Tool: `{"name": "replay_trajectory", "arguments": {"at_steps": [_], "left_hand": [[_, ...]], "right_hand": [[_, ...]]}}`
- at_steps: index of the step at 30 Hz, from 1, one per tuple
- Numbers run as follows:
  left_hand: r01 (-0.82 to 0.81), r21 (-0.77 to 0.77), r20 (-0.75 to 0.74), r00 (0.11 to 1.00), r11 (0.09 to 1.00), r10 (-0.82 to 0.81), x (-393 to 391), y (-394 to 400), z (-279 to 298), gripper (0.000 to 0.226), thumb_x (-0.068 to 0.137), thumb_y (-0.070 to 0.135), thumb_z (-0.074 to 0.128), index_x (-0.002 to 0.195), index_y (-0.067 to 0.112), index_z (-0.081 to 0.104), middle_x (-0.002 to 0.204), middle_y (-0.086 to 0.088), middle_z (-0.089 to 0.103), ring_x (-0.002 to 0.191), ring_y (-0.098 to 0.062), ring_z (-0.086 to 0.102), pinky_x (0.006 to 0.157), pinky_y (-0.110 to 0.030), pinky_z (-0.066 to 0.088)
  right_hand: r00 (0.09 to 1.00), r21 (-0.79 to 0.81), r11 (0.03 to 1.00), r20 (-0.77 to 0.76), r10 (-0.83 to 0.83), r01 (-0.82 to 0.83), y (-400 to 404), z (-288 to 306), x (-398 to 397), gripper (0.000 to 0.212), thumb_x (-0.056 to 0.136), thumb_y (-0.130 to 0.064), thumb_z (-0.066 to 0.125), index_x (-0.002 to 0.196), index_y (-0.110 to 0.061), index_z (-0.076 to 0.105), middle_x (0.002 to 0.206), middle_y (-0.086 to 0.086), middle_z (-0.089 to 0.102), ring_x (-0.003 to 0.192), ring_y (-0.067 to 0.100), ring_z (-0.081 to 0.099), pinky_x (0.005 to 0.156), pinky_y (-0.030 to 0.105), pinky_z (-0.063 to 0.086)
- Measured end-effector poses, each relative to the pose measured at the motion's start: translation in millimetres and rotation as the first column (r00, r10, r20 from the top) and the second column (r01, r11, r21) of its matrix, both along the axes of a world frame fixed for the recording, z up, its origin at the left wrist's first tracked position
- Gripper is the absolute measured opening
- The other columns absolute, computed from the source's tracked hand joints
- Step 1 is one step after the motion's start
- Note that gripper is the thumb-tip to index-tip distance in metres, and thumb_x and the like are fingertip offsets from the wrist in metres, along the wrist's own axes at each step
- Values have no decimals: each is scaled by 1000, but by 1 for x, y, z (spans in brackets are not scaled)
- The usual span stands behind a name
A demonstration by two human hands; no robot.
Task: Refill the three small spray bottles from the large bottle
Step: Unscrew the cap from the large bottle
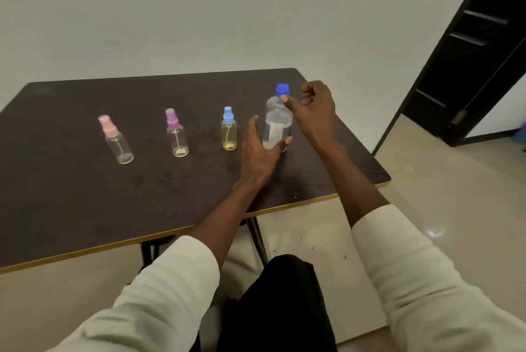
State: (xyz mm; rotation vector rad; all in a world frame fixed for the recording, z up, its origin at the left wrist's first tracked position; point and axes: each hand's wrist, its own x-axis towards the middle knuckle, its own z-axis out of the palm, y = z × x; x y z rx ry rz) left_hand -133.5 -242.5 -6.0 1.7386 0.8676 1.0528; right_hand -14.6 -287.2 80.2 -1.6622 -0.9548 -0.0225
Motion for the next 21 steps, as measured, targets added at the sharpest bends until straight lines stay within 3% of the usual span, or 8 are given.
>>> {"name": "replay_trajectory", "arguments": {"at_steps": [5, 7, 10, 16, 21], "left_hand": [[66, -78, 33, 997, 995, -63, 16, 17, -5, 109, 70, 53, 85, 155, 20, 25, 149, 3, 47, 132, -11, 47, 104, -26, 43], [81, -64, 26, 997, 995, -79, 17, 20, -6, 93, 73, 49, 84, 149, 22, 36, 135, 13, 54, 122, -4, 53, 93, -17, 45], [73, -20, 18, 997, 997, -72, 15, 19, -5, 63, 79, 41, 82, 130, 28, 50, 116, 19, 60, 107, 4, 58, 82, -13, 45], [9, -30, 33, 999, 1000, -8, -2, 7, -8, 68, 76, 40, 84, 131, 21, 49, 126, 5, 61, 114, -8, 57, 87, -23, 48], [2, -17, 10, 1000, 1000, -2, -21, -4, -6, 56, 78, 36, 84, 120, 28, 48, 112, 17, 60, 102, 1, 58, 74, -9, 43]], "right_hand": [[980, -126, 985, 147, 133, -115, 27, 0, 13, 54, 68, -53, 79, 96, -14, 55, 90, 3, 57, 75, 10, 50, 66, 20, 44], [974, -137, 983, 175, 145, -122, 32, -1, 14, 50, 70, -54, 78, 91, -14, 55, 85, 3, 58, 72, 14, 51, 64, 25, 45], [964, -118, 986, 225, 140, -115, 33, 1, 11, 47, 72, -53, 77, 87, -16, 54, 79, -4, 56, 68, 10, 48, 60, 21, 41], [977, -88, 988, 164, 139, -125, 20, -2, -12, 45, 74, -46, 79, 86, -18, 46, 76, -5, 53, 63, 7, 43, 56, 15, 36], [982, -53, 985, 84, 170, -166, 8, -2, -31, 30, 79, -36, 76, 82, -17, 53, 72, -10, 52, 64, 5, 45, 59, 18, 37]]}}
